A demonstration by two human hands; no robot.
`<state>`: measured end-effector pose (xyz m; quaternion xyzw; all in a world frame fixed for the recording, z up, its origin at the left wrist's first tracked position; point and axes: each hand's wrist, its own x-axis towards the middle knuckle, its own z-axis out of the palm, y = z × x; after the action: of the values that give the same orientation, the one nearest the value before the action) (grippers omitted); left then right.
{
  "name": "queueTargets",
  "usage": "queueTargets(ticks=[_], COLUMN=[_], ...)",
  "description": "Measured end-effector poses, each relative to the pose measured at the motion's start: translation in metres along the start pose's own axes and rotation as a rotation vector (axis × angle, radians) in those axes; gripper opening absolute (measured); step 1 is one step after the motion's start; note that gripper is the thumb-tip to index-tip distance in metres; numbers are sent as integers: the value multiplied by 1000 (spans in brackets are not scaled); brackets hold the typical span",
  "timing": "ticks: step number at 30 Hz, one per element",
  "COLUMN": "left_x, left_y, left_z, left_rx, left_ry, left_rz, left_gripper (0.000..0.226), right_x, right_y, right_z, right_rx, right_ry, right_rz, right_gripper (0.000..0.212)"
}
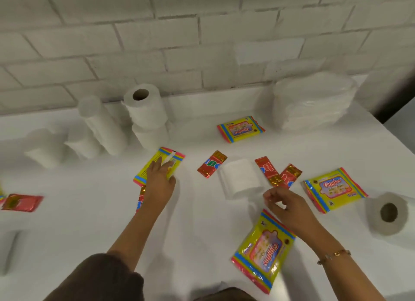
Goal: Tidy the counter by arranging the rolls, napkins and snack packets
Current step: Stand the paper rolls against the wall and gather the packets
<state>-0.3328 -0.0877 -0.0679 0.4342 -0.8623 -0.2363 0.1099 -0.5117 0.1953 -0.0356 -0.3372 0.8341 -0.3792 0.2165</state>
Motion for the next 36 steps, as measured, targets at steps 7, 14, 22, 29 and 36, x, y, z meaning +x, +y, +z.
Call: queueTargets(ticks=[7, 14, 22, 29, 36], left_x=[-11, -39, -58, -50, -29], left_y=[-1, 9, 19, 24, 48], left_z=[3, 15, 21, 15, -11], left_rx=[70, 40, 29, -69, -269], left_ry=[-78, -96, -178, -137, 147], left_rz=[-20, 27, 45, 81, 27], left_gripper=[45, 43, 56, 21, 12], right_x=[-34, -56, -68, -58, -46], right_y=[-4, 20, 28, 20, 22], right_z=[0, 0, 12, 6, -18], right_rx=[-122, -395, -626, -861, -642], right_ry=[-258, -487, -266, -146, -62], right_rz=[40, -9, 29, 57, 69], right_gripper=[31, 46, 71, 41, 19])
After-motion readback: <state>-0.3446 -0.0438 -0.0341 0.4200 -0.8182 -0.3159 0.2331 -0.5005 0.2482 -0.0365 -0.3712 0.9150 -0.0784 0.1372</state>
